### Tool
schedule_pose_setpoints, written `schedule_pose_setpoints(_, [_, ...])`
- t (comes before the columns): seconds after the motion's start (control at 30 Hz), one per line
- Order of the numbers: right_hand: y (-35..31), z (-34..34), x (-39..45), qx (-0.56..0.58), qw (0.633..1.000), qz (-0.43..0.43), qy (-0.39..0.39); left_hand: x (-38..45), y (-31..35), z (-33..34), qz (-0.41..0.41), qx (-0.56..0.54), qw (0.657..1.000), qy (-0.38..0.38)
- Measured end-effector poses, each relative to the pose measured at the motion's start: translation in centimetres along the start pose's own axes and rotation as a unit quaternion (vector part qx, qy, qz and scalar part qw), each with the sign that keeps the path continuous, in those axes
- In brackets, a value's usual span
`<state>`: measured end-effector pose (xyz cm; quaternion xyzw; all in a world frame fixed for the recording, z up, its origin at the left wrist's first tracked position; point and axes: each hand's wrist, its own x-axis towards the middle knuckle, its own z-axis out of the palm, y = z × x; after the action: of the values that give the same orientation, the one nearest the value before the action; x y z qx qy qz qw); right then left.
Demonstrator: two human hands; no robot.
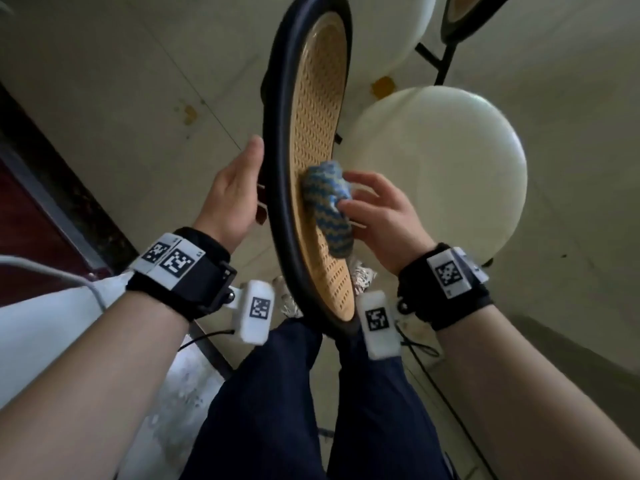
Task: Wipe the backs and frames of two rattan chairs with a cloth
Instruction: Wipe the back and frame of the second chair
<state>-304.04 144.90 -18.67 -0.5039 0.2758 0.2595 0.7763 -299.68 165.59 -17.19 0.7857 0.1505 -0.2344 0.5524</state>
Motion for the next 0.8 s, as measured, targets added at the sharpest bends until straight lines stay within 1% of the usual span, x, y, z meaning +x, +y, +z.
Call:
schedule_pose_setpoints(0.07, [-0.5,0.5,0.4,-0.066,0.998,0.006,-0.025,1.2,1.2,-0.2,-0.009,0.001,1.000,0.011])
schedule_pose_setpoints(0.17, [-0.6,1.0,1.5,-0.146,0.988,0.015,-0.046,3.2,3.0,-0.7,0.004,0.026,0.999,0.026])
schedule_pose_setpoints(0.27, [-0.4,1.2,3.0,-0.207,0.978,-0.005,-0.038,4.9,4.6,-1.2,0.011,0.088,0.996,0.032])
schedule_pose_setpoints(0.33, [-0.1,1.4,4.0,-0.259,0.965,-0.020,-0.026,5.8,5.4,-1.6,0.006,0.088,0.996,0.012])
schedule_pose_setpoints(0.4, [-0.1,1.4,4.9,-0.268,0.963,-0.016,-0.016,6.5,6.0,-2.0,0.011,0.086,0.996,-0.001])
schedule_pose_setpoints(0.47, [-0.7,1.1,5.6,-0.245,0.969,-0.009,-0.001,7.2,6.7,-2.3,0.024,0.104,0.994,0.000])
schedule_pose_setpoints(0.53, [-2.0,0.5,6.2,-0.222,0.974,-0.023,0.032,7.6,7.2,-2.4,0.041,0.111,0.993,0.002])
schedule_pose_setpoints(0.63, [-5.6,0.0,7.2,-0.201,0.967,-0.098,0.121,8.6,7.8,-2.1,0.043,0.109,0.993,-0.010])
schedule_pose_setpoints(0.7, [-8.5,0.5,7.6,-0.224,0.945,-0.178,0.157,9.4,8.2,-1.5,0.042,0.129,0.990,-0.030])
schedule_pose_setpoints(0.8, [-11.9,2.4,7.6,-0.235,0.920,-0.283,0.135,10.3,8.6,-0.7,0.051,0.175,0.982,-0.046])
